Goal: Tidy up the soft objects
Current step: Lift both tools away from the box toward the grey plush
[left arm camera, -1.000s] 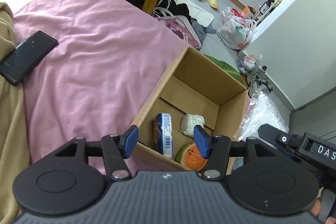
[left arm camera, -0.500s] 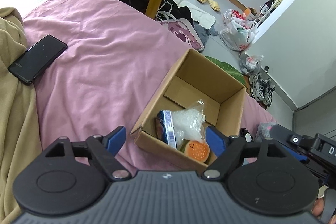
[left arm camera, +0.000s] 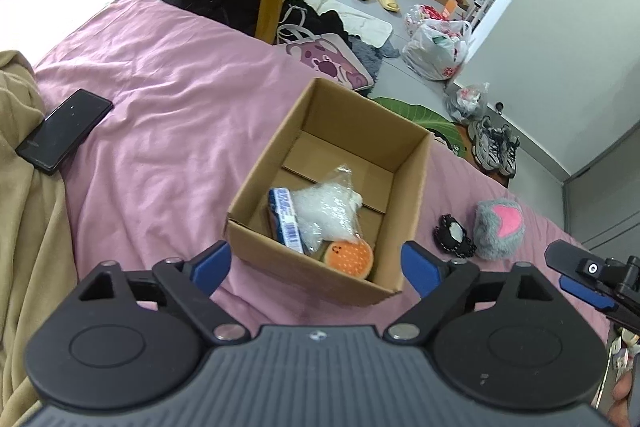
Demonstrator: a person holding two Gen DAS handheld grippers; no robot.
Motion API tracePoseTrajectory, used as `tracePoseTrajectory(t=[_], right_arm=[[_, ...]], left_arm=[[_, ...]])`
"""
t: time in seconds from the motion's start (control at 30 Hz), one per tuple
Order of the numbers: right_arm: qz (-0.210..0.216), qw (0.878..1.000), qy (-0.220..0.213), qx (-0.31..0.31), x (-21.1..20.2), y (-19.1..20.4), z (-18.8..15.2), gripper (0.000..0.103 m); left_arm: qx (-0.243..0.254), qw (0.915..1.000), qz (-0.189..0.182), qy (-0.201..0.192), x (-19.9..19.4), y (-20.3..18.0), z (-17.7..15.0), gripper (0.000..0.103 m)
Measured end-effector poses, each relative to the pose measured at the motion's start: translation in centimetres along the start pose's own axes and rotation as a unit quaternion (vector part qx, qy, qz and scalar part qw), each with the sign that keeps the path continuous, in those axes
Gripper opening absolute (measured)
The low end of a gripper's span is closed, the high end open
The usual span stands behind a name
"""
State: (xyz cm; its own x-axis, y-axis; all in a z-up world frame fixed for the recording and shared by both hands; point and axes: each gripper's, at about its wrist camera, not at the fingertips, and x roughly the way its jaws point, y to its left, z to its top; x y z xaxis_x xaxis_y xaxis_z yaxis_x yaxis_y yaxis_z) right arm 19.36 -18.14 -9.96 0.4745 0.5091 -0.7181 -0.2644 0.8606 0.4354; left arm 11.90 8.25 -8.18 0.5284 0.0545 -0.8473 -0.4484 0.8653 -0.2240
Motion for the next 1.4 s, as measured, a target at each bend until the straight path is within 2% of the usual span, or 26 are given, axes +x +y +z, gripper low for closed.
tracePoseTrajectory(t=[0.07,0.13,0.23,0.6,1.13,1.4], right_arm=[[0.001,1.0,-0.004,-0.001,-0.5,-0.6,0.0,0.084],[0.0,1.0,-0.008,-0.005,-1.0,-1.2,-0.1,0.092],[-0.004,1.0,-0.013,-0.006,-1.5,-2.1,-0.2,0.096],[-0.007,1.0,-0.024,0.003,-2.9,-6.2,-0.5,0.098],[0.017,0.997,-0.052,0.049,-3.1,-12.6,1.3,0.098],[0.036,0.997,-0.044,0.053,-2.0,-14.7,3.5,0.098]], left_arm=[[0.008,1.0,-0.001,-0.005,-0.3,-0.8,-0.3,0.096],[0.016,0.9998,-0.004,-0.01,-0.6,-1.4,-0.6,0.102],[0.027,0.9995,-0.007,-0.013,-0.8,-2.5,-1.1,0.102],[0.048,0.9984,-0.022,-0.019,-1.3,-5.8,-2.4,0.102],[0.089,0.996,0.007,-0.013,0.2,-12.1,-3.1,0.102],[0.105,0.9942,0.018,-0.017,1.2,-15.3,-2.4,0.102]])
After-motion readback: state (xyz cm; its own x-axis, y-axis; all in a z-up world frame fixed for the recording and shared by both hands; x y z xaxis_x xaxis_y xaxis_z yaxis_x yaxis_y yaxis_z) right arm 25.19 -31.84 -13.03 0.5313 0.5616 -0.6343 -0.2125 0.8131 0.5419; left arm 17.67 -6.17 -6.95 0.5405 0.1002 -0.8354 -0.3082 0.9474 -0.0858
